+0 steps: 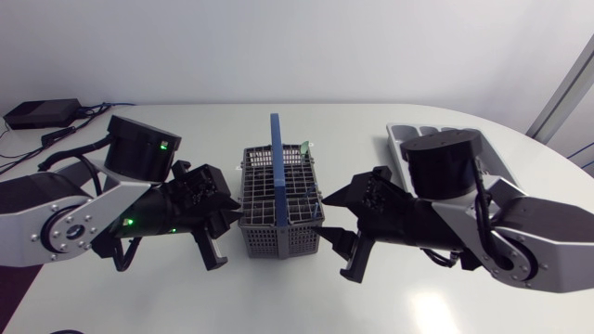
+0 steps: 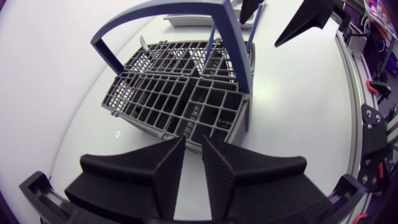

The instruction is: Unload the cutlery basket into the drawer organizer.

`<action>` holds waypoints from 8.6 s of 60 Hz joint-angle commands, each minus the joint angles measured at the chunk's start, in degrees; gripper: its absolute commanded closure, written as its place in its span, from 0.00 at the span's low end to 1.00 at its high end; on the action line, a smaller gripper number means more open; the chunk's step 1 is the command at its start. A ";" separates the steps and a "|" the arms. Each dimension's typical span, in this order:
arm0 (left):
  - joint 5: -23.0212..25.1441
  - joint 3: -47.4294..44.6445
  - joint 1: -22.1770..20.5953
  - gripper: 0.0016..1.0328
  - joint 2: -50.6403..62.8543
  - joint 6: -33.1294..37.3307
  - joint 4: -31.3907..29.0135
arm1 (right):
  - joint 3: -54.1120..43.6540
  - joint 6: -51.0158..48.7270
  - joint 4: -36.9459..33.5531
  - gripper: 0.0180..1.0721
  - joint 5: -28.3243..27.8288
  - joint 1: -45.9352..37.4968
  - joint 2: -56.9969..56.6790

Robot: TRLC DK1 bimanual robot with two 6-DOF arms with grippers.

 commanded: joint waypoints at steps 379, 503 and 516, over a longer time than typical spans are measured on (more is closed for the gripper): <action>-2.04 -6.09 -5.00 0.79 -5.90 -1.07 -1.25 | 17.85 -4.12 -8.79 0.95 -4.23 -4.26 13.96; -4.32 -6.00 -7.90 0.79 -3.96 -1.07 -0.02 | 60.30 -20.56 -77.61 0.95 -10.12 -45.83 26.53; -4.32 -6.09 -7.82 0.79 -3.96 -1.07 0.07 | 66.19 -20.12 -80.16 0.95 -9.33 -47.77 34.53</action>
